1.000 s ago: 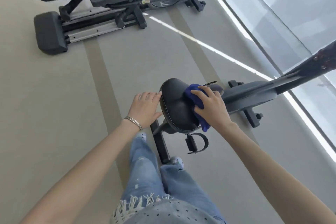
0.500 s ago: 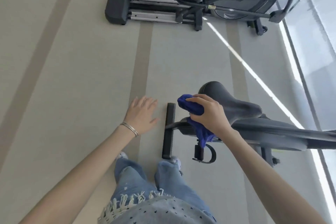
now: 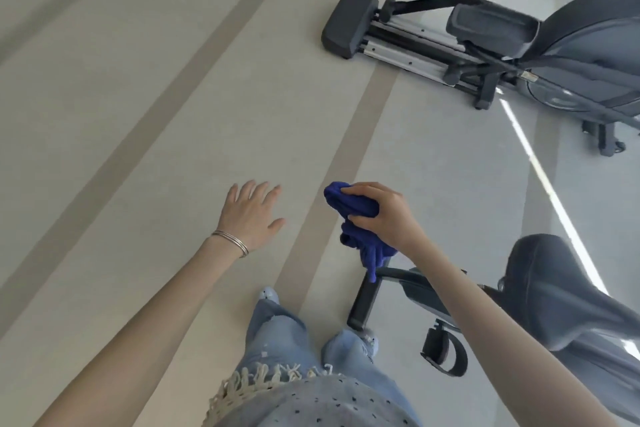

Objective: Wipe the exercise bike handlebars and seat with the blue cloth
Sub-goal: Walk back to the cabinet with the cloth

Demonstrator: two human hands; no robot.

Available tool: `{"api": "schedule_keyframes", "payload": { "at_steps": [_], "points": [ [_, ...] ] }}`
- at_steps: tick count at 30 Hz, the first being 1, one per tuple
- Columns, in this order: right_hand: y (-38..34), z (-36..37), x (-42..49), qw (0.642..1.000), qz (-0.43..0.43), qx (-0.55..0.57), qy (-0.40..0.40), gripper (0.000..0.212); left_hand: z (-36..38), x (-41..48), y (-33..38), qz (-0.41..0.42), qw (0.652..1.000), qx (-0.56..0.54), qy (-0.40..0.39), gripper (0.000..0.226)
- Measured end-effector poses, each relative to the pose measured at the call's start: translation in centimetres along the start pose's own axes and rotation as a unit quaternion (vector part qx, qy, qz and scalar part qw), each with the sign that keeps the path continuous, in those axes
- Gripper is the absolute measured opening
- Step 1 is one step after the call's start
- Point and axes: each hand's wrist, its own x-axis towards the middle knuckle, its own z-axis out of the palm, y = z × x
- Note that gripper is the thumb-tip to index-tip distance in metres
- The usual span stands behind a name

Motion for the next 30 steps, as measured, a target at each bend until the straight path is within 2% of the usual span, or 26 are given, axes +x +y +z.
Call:
{"api": "schedule_keyframes", "payload": {
  "at_steps": [12,20,30],
  "points": [
    [-10.6,10.5,10.0,0.997,-0.042,-0.031,-0.065,0.038,0.6,-1.9,-16.4,-0.082,0.996,-0.03,-0.024,0.067],
    [-15.5,14.1,15.3,0.989,-0.074,-0.058,-0.117,0.038,-1.1,-3.0,-22.5,-0.149,0.987,-0.053,0.015,0.066],
    [-18.7,15.1,21.9,0.977,-0.128,-0.09,-0.147,0.041,-2.4,-2.5,-25.8,-0.212,0.974,-0.07,0.028,0.065]
  ]
}}
